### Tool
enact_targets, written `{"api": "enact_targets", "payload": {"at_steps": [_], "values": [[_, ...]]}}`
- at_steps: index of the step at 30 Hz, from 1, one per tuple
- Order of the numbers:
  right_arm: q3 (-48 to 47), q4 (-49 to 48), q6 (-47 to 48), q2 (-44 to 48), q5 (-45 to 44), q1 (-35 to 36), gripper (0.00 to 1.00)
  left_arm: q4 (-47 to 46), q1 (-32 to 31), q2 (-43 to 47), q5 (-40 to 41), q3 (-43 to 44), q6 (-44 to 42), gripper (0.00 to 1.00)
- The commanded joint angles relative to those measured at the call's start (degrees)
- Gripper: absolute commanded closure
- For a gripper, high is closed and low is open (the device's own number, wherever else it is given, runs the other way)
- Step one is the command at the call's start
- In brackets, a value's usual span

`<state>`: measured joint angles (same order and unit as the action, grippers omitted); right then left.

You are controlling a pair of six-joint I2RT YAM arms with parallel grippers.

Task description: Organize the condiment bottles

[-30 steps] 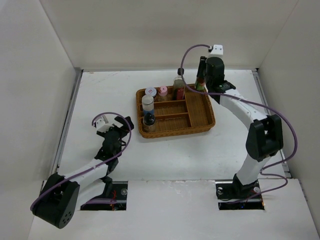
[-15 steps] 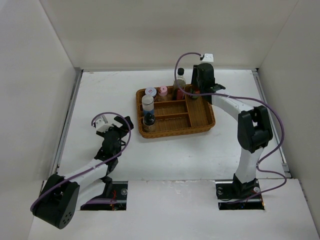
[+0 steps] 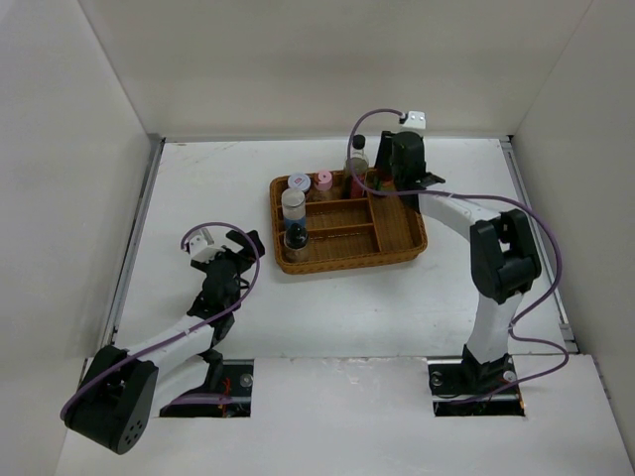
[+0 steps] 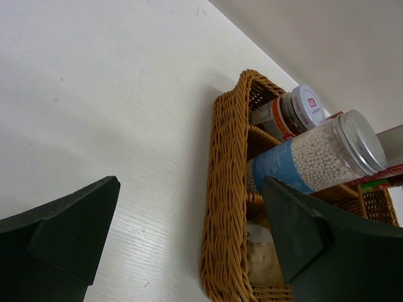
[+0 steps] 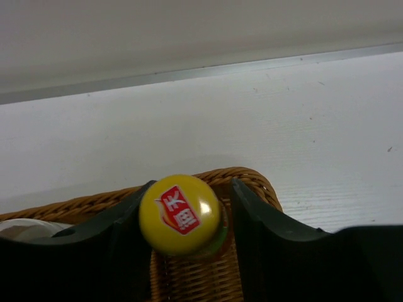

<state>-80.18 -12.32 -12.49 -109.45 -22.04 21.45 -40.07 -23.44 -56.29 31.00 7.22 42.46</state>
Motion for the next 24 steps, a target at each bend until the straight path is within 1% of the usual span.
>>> {"api": "enact_targets", "payload": {"at_steps": [1, 3, 6, 13, 15, 20, 21, 22, 24], "values": [[0.4, -5.9, -1.5, 2.7, -0.3, 0.4, 0.4, -1.8, 0.2, 0.8, -0.3, -0.2, 0.5, 0.0], [0.7, -5.6, -1.2, 3.9, -0.1, 0.4, 0.34, -1.8, -0.1, 1.3, 0.3, -0.4, 0.5, 0.0], [0.6, -5.3, -1.4, 5.3, 0.2, 0.4, 0.28, -1.8, 0.3, 1.1, 0.5, -0.4, 0.5, 0.0], [1.1, -3.9, -2.5, 9.2, 0.8, 0.4, 0.21, 0.1, 0.2, 1.0, 0.6, 0.3, 0.5, 0.0], [1.8, -3.2, -3.3, 11.0, 0.8, 0.4, 0.18, 0.6, -0.1, 1.2, 0.8, 0.4, 0.5, 0.0], [5.7, -3.1, -5.7, 17.5, 0.8, 0.4, 0.11, 2.2, 0.0, 0.7, 2.4, 0.9, 0.5, 0.0], [7.4, -3.4, -6.7, 19.3, 0.5, 0.2, 0.07, 3.0, 0.0, 0.9, 2.5, 1.1, 0.6, 0.0], [9.5, -3.9, -7.6, 21.3, 0.0, -0.1, 0.0, 3.6, 0.0, 1.1, 2.6, 1.4, 0.6, 0.0], [14.9, -5.1, -10.3, 25.2, -2.4, -0.8, 0.0, 4.3, 0.0, 1.1, 3.4, 1.7, 0.7, 0.0]]}}
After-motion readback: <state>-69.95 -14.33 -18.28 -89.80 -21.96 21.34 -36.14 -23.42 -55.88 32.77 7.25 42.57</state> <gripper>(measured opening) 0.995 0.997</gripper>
